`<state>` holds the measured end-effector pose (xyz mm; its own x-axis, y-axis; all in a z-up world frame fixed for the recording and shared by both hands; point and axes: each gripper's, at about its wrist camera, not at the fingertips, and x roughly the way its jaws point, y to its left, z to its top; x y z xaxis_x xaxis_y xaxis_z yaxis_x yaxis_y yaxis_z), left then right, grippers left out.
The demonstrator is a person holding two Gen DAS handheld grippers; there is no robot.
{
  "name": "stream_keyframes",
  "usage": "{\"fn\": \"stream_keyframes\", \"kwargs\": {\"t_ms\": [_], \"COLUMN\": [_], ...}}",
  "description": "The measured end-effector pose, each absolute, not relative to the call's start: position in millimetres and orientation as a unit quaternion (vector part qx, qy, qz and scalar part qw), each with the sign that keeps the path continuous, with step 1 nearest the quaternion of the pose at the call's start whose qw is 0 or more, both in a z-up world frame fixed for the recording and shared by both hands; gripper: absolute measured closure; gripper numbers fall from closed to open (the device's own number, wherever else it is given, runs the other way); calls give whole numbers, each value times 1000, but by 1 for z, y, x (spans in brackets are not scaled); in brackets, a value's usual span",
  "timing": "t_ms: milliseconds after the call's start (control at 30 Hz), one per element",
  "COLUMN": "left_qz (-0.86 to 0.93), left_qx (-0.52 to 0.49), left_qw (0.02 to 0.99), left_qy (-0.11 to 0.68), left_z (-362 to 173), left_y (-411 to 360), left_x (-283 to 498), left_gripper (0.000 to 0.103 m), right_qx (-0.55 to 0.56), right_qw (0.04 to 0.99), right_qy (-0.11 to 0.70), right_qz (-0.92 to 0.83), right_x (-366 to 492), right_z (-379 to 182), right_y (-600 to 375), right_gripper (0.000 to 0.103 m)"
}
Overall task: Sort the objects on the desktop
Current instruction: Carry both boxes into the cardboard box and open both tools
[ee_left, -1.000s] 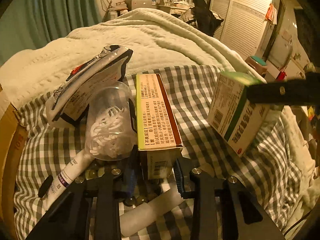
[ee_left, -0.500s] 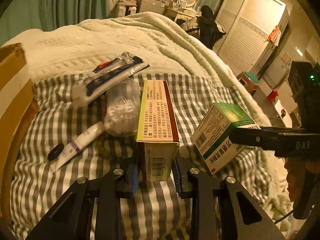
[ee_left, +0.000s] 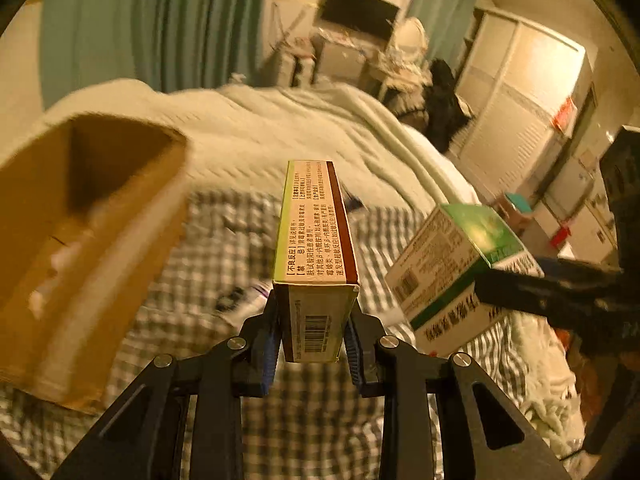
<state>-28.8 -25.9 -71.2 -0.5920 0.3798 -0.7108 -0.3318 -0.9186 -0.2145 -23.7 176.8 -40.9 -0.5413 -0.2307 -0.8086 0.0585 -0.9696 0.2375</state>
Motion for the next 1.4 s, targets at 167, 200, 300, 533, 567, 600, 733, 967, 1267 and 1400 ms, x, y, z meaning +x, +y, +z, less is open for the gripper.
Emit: {"fn": "stream_keyframes", "kwargs": {"t_ms": [167, 200, 300, 533, 567, 600, 733, 967, 1267, 1400], "left_qz": [921, 925, 931, 933, 931, 930, 925, 920, 918, 919], "left_qx": [-353, -348, -344, -350, -353, -355, -366, -381, -388, -380], "left_qw": [158, 142, 103, 28, 21, 16, 0, -5, -42, -48], "left_qy": [-42, -50, -73, -81, -88, -93, -101, -88, -75, -88], "left_z": [-25, -18, -10, -25, -29, -33, -45, -63, -64, -57], "left_y": [-80, -95, -136, -200, -207, -213, -229, -226, -216, -215], "left_x": [-33, -36, -40, -52, -55, -59, -73, -90, -93, -82], "left_gripper": [74, 74, 74, 74, 74, 74, 74, 74, 35, 30], "right_qx": [435, 424, 401, 377, 375, 374, 385, 395, 406, 398], "right_qw": [121, 131, 157, 205, 210, 216, 236, 248, 230, 225], "right_qy": [-86, -85, -77, -84, -89, -95, -104, -112, -117, -123], "right_qz": [-888, -892, -899, -899, -899, -897, -886, -877, -877, -881], "right_x": [-31, -34, -45, -89, -95, -102, -132, -161, -178, -173], "right_z": [-3, 8, 30, 47, 46, 44, 29, 6, -2, 7], "right_y": [128, 115, 80, 11, 4, -3, -32, -53, -32, -21], "right_gripper": [8, 8, 8, 8, 8, 8, 8, 6, 6, 6]}}
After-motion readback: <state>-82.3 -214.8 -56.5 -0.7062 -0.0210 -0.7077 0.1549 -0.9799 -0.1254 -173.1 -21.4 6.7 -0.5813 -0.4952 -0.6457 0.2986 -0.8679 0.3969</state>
